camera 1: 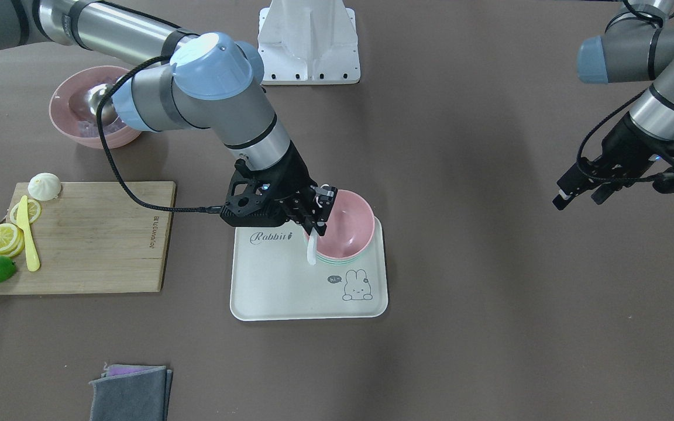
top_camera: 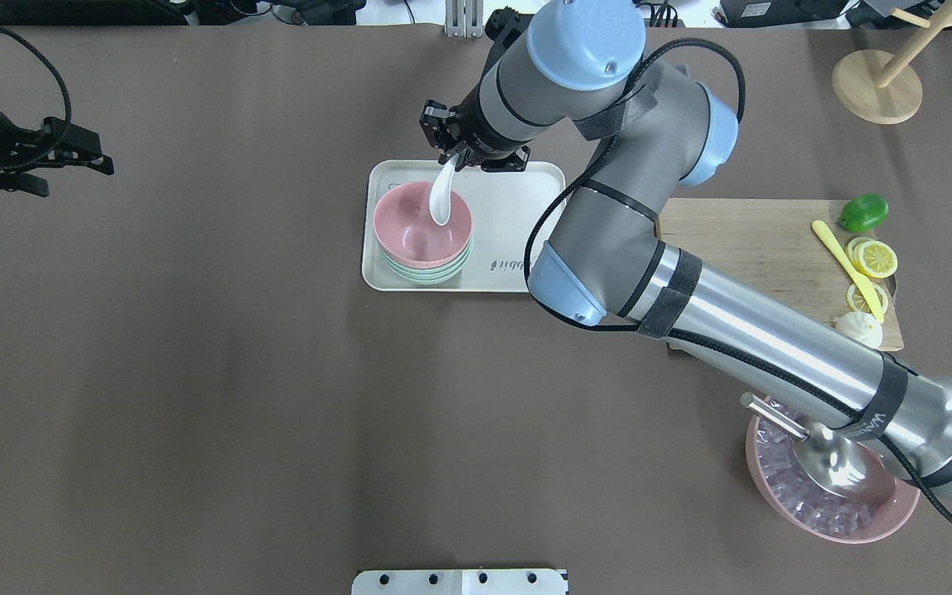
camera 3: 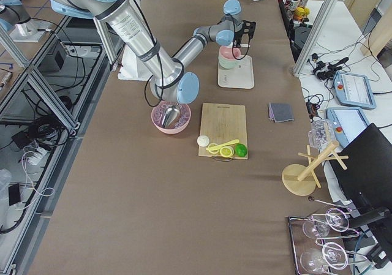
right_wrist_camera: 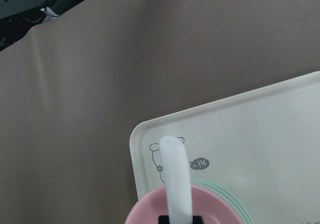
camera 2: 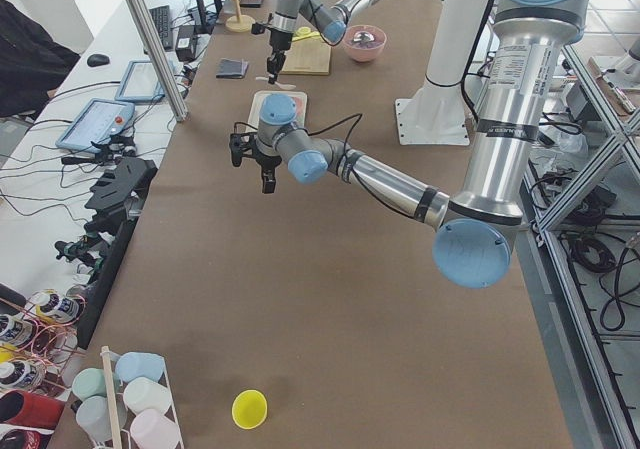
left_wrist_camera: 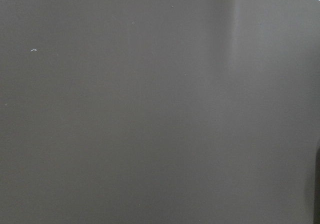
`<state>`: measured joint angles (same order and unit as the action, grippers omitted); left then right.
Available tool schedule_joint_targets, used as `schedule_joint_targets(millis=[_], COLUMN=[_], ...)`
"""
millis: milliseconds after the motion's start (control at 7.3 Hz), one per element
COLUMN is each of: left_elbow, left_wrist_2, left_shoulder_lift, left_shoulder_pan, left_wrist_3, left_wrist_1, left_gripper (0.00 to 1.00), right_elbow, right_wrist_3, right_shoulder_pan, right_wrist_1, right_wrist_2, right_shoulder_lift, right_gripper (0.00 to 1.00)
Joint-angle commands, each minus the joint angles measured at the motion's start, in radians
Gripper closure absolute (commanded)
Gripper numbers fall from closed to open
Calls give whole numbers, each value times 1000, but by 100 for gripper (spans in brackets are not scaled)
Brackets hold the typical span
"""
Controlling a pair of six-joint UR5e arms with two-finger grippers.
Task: Stack pink bowl on green and place spoon
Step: 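Release the white spoon into the pink bowl while the left arm withdraws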
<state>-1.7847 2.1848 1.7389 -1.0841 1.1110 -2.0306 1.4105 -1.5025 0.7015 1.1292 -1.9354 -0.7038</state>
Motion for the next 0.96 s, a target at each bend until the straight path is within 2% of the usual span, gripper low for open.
schedule_joint_targets(millis=[0,137,274,411,685,821], left_elbow=[8,8,10,10,17,10], left_wrist_2=[1,1,0,1,-16,-93], left_shoulder_lift=[1,4,4,4,8,11], left_shoulder_pan=[1,3,3,3,7,9], left_wrist_3=[0,0,0,-2,-3,4], left_wrist_1=[0,0,0,0,-14,-17], left_gripper=[2,2,2,2,2,2], right_elbow=[-16,-16,-16,-13,22,112], right_wrist_3=[-4,-5,-4,-7,-42,-27], right_shoulder_pan=[-13,-13,-13,-13,-5,15], right_wrist_1=[-25,-26,-26,-28,-14,27], right_wrist_2=[16,15,15,15,3,-8], right_shoulder_lift=[0,1,1,1,-6,-75], right_gripper=[100,91,7,0,0,0])
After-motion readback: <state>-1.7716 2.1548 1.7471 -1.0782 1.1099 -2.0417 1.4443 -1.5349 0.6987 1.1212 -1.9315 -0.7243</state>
